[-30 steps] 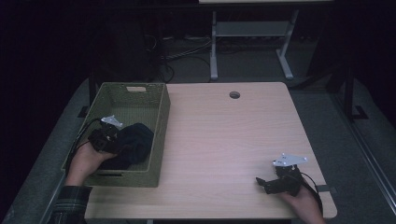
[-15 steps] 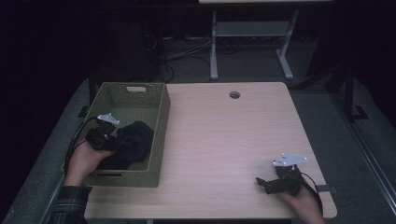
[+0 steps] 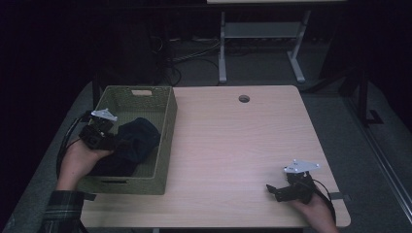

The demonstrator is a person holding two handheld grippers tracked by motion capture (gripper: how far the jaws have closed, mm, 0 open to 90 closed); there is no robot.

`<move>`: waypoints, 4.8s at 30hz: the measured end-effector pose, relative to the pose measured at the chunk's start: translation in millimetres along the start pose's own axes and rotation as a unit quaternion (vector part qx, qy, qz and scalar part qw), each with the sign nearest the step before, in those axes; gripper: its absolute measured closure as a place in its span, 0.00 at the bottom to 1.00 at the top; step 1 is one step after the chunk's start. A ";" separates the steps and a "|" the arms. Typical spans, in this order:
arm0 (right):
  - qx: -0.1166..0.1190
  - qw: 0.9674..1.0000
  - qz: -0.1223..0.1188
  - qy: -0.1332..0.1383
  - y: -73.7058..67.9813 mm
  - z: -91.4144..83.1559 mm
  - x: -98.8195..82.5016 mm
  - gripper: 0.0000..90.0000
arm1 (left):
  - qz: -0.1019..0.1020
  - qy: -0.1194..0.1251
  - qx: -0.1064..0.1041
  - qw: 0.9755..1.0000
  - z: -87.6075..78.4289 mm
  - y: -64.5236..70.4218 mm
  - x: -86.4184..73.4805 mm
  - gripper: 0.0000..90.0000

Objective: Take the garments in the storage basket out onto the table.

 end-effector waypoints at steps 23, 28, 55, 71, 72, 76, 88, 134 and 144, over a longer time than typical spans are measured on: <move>0.001 1.000 0.001 0.000 -0.2 -0.2 0.0 0.03 | 0.007 0.029 0.017 0.999 -47.6 4.4 31.5 0.74; 0.000 1.000 0.001 0.000 -0.2 -0.1 0.1 0.03 | 0.017 0.030 0.022 0.999 -56.5 7.7 41.7 0.74; 0.000 1.000 0.002 0.000 -0.4 -0.2 0.0 0.03 | 0.034 0.041 0.016 0.998 -86.7 35.9 94.5 0.74; 0.000 1.000 0.001 0.000 -0.1 -0.1 0.0 0.03 | 0.064 0.049 -0.013 0.997 -92.3 70.6 131.0 0.74; 0.000 1.000 0.001 0.000 -0.1 -0.1 -0.1 0.03 | 0.068 0.052 -0.019 0.996 -91.2 75.7 135.4 0.74; 0.000 1.000 0.001 0.000 -0.2 -0.1 0.0 0.03 | 0.072 0.055 -0.029 0.995 -89.2 83.1 142.1 0.74; 0.000 1.000 0.001 0.000 -0.2 -0.1 0.0 0.03 | 0.091 0.060 -0.061 0.992 -69.6 111.5 168.0 0.74; -0.001 1.000 -0.001 0.001 0.0 -0.3 0.2 0.03 | 0.139 0.026 -0.200 0.970 79.8 236.0 206.2 0.74; 0.001 1.000 0.001 0.002 -0.2 -0.3 0.2 0.03 | 0.144 0.008 -0.225 0.964 121.5 248.8 202.1 0.74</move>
Point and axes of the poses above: each handheld gripper's, and its own axes: z roughly forward along the jaws, x roughly out of its top, y roughly to its right, the point moved 4 cm from there along z, roughly forward along the jaws, and after that the axes turned 2 degrees about x, right-handed, at the moved point
